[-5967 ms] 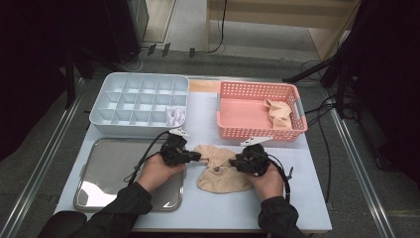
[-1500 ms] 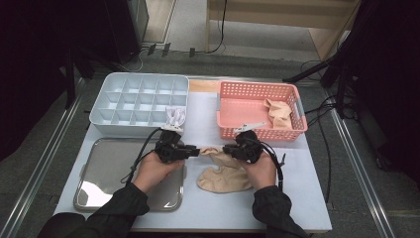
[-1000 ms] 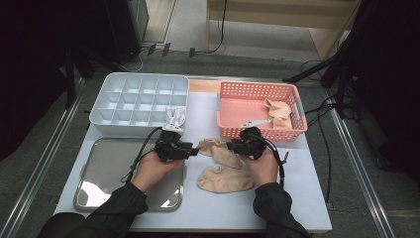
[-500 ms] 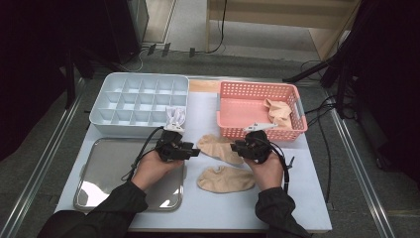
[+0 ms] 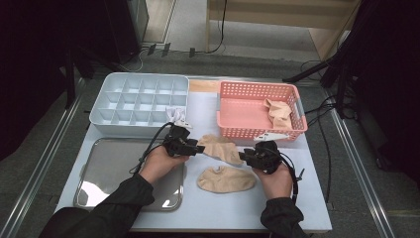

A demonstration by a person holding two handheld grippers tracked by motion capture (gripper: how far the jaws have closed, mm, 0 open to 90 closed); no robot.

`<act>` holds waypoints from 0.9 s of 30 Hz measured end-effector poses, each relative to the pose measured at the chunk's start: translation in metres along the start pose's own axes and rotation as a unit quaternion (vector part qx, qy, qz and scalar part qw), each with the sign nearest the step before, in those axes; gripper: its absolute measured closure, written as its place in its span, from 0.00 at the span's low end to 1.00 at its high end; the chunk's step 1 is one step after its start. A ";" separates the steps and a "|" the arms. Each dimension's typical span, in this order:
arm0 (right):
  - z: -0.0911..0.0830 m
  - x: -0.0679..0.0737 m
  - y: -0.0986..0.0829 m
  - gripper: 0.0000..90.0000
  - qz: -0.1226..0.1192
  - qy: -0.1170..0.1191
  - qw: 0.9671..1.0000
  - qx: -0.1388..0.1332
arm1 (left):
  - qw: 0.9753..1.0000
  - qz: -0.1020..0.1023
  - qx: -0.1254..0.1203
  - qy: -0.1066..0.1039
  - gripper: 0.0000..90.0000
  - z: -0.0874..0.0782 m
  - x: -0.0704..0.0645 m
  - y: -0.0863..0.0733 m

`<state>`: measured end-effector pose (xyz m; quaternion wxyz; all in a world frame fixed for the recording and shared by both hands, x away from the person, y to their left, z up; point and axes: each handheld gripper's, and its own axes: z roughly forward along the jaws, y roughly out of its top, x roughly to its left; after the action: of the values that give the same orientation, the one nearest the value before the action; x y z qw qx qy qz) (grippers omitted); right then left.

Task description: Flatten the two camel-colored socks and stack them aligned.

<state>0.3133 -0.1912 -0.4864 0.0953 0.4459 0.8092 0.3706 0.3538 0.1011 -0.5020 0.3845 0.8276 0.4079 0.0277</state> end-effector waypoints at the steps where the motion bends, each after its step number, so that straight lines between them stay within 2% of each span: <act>1: 0.001 0.000 -0.001 0.79 0.000 0.000 1.000 0.002 | 1.000 -0.003 -0.003 0.001 0.63 0.002 0.001 0.001; 6: 0.006 0.004 -0.005 0.77 0.005 0.004 1.000 0.007 | 1.000 -0.003 0.010 0.013 0.62 0.014 0.004 0.006; 11: 0.015 0.006 -0.003 0.72 0.001 0.002 1.000 0.010 | 1.000 -0.003 0.007 0.027 0.61 0.024 0.007 0.007; 14: 0.021 0.006 -0.002 0.71 -0.006 -0.001 1.000 0.015 | 0.999 0.000 0.002 0.033 0.62 0.026 0.007 0.007; 16: 0.024 0.005 -0.001 0.70 -0.001 -0.002 1.000 0.021 | 0.999 0.005 0.004 0.036 0.64 0.026 0.006 0.007; 20: 0.029 0.003 0.000 0.69 0.006 0.000 1.000 0.027 | 0.999 0.003 0.006 0.035 0.67 0.026 0.006 0.007; 26: 0.029 0.003 0.002 0.69 0.008 0.000 1.000 0.027 | 0.999 0.010 0.009 0.038 0.67 0.025 0.005 0.007; 27: 0.029 0.002 0.002 0.69 0.008 -0.001 1.000 0.027 | 0.999 0.013 0.010 0.045 0.66 0.025 0.004 0.007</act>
<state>0.3276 -0.1742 -0.5053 0.0805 0.4553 0.8152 0.3488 0.3700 0.0866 -0.5159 0.3569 0.8345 0.4145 0.0659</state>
